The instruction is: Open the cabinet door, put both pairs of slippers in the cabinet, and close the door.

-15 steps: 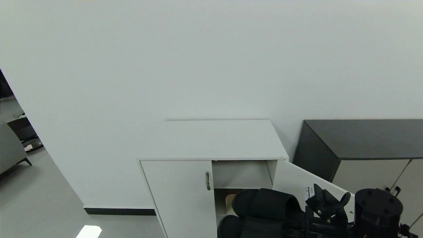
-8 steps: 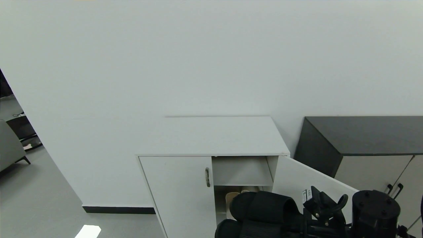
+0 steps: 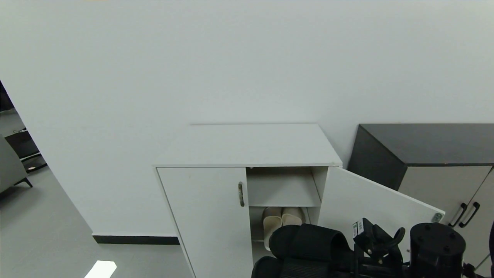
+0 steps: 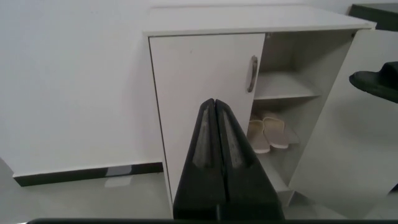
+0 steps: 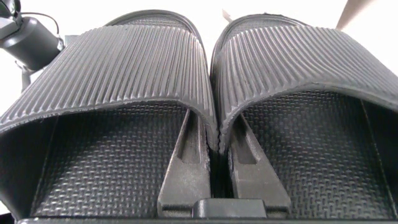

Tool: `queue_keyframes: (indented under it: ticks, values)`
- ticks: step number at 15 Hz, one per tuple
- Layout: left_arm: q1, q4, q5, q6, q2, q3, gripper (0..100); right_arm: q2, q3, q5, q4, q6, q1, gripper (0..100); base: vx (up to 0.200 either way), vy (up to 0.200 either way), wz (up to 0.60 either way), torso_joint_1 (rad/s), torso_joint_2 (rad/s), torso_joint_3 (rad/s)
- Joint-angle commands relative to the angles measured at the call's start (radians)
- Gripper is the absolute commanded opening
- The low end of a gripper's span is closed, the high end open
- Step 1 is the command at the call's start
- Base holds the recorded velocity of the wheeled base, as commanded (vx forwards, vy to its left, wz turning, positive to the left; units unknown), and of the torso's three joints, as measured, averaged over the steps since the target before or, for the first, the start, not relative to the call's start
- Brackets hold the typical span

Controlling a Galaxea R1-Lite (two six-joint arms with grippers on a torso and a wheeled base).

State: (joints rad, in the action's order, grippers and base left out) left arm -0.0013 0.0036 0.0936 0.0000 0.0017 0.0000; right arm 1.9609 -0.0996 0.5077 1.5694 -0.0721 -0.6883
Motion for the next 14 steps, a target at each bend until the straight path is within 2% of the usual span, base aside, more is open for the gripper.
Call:
queue_keyframes:
  ticks: [1, 14]
  values:
    - [0.000, -0.001, 0.000, -0.002, 0.001, 0.000, 0, 0.001, 0.000, 0.002, 0.001, 0.000, 0.000, 0, 0.000, 0.000, 0.00, -0.251, 0.56, 0.300]
    - [0.000, -0.001, 0.000, -0.002, 0.001, 0.000, 0, 0.003, 0.006, 0.003, 0.001, 0.002, -0.005, 0, 0.000, 0.000, 0.00, -0.224, 0.52, 0.288]
